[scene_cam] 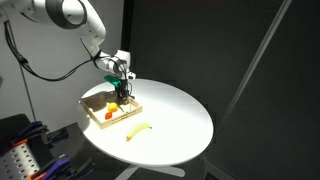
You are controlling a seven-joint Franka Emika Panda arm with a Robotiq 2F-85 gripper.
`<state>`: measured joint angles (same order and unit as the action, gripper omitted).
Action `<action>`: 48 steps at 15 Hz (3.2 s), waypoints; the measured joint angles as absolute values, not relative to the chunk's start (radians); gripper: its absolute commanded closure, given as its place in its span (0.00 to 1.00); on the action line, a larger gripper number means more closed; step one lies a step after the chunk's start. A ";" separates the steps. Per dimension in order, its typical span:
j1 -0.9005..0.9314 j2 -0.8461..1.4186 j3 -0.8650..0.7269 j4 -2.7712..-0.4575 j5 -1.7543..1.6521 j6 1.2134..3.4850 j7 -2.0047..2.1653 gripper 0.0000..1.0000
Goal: Move the toy plum from the tray to the table
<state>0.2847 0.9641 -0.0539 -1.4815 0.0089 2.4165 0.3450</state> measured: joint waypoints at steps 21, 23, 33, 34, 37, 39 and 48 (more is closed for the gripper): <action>0.241 0.622 -0.054 -1.723 -0.006 2.333 0.339 0.66; 0.221 0.589 -0.054 -1.756 -0.006 2.333 0.339 0.66; 0.118 0.528 -0.078 -1.826 -0.006 2.366 0.339 0.66; 0.111 0.528 -0.083 -1.830 -0.006 2.375 0.339 0.66; 0.091 0.529 -0.098 -1.840 -0.006 2.396 0.339 0.66; 0.078 0.531 -0.106 -1.842 -0.006 2.409 0.339 0.66; 0.023 0.599 -0.129 -1.832 -0.006 2.478 0.339 0.66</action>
